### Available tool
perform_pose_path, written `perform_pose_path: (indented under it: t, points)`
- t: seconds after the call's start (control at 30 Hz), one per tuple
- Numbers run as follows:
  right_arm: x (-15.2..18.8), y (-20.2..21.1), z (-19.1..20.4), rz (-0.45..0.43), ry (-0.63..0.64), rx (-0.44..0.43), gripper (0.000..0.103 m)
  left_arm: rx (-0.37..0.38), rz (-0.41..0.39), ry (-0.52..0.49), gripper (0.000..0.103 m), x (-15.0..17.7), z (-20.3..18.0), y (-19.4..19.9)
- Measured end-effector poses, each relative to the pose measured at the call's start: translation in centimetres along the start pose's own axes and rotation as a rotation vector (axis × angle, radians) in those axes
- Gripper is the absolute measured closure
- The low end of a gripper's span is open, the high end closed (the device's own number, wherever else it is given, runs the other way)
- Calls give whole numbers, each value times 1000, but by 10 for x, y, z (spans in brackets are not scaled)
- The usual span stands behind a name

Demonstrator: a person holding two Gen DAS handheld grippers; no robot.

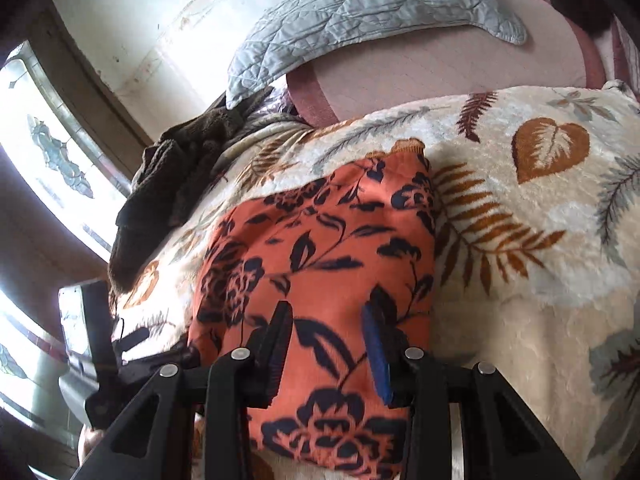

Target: Fold small clothes

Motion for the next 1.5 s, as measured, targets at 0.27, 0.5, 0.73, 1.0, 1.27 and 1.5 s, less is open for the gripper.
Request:
perform_pose_path:
  t: [0.27,0.5,0.73,1.0,1.27,1.5]
  points:
    - [31,-7,-1,91,74,39,63,10,-1,11,0,0,-1,-1]
    - [-26,-34,35,72,55,-69,62,33,14,21,0,0,-1,-3]
    - [-51,-122,62,119,-87,-175,62,98,51,51,0,1,-1,-9]
    - [-51,-140,61,144,-108,-162,63,118,63,58,0,1,-2,-10]
    - [-35,-32,34,55,-22,-127,63,99,-52,68,0,-10,8,18]
    - [20,30,-11,76,-71,-92,62,67,-26,32,0,1,-2,16]
Point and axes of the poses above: each gripper's, at about its wrist camera, not at the fingertips, and y roughly against the way its jaws point, z to its left, x to its underside, the point moved 10 cm from there along -y, roughly the way its jaws point, and after that the axes turned 7 degrees about -x, right-handed, at the moved point
